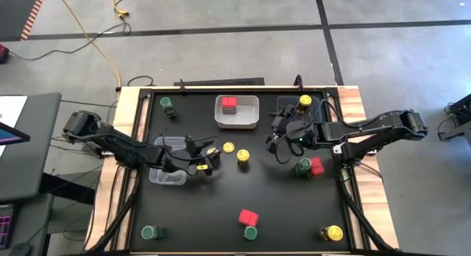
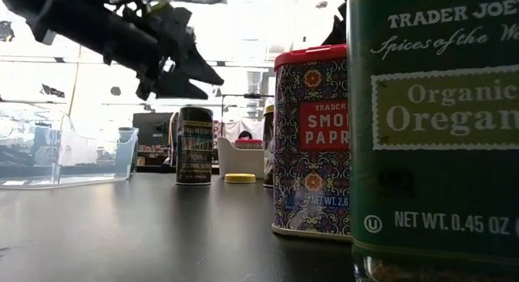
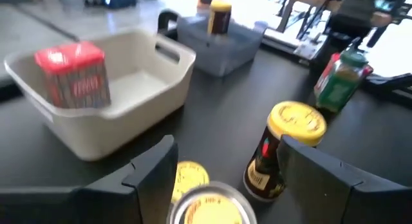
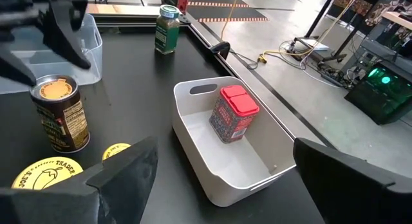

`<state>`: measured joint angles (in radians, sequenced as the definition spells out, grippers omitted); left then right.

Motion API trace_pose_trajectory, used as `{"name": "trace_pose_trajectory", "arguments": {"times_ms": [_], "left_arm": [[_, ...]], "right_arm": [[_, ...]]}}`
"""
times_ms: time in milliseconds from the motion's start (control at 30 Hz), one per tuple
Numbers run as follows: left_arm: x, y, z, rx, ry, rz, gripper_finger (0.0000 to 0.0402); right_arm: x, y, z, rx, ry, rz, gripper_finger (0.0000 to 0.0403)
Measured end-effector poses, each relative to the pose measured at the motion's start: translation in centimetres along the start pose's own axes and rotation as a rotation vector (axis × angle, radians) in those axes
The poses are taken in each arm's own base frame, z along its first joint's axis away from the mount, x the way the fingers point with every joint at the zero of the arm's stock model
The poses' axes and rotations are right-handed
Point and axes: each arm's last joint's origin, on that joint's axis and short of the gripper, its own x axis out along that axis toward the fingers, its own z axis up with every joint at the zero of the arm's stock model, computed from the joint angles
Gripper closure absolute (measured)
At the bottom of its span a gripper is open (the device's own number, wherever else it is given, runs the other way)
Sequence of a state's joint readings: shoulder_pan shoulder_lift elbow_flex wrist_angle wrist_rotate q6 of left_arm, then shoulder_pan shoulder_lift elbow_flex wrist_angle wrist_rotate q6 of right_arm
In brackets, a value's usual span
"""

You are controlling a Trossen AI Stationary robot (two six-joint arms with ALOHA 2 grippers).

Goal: Sort spices by type
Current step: Put the bottom left yellow seasoning bottle into the black bin

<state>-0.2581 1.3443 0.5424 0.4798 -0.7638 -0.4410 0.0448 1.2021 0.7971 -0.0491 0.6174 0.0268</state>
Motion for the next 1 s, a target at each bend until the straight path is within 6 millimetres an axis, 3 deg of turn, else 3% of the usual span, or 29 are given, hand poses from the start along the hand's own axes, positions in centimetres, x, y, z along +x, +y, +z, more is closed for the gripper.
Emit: {"name": "trace_pose_trajectory", "arguments": {"times_ms": [200,400,733,1000], "left_arm": [[-1.7,0.5,2.8,0.155,-0.077,-0.027,0.0148],[-3.9,1.0,5.2,-0.088,-0.130,-0.111,0.0148],[-4.6,2.7,4.8,0.070,0.142,-0.518,0.0148],[-4.2,4.0,4.0,0.174,0.153,-0.583,0.0148]], "right_arm": [[0.0,0.0,0.0,0.001,0.000,0.000,0.0014],[0.1,0.1,0.0,0.063,0.002,0.016,0.0014],[0.5,0.4,0.5,0.174,-0.048,0.117,0.0014],[3.5,2.3,1.7,0.094,-0.037,0.236,0.0014]]}}
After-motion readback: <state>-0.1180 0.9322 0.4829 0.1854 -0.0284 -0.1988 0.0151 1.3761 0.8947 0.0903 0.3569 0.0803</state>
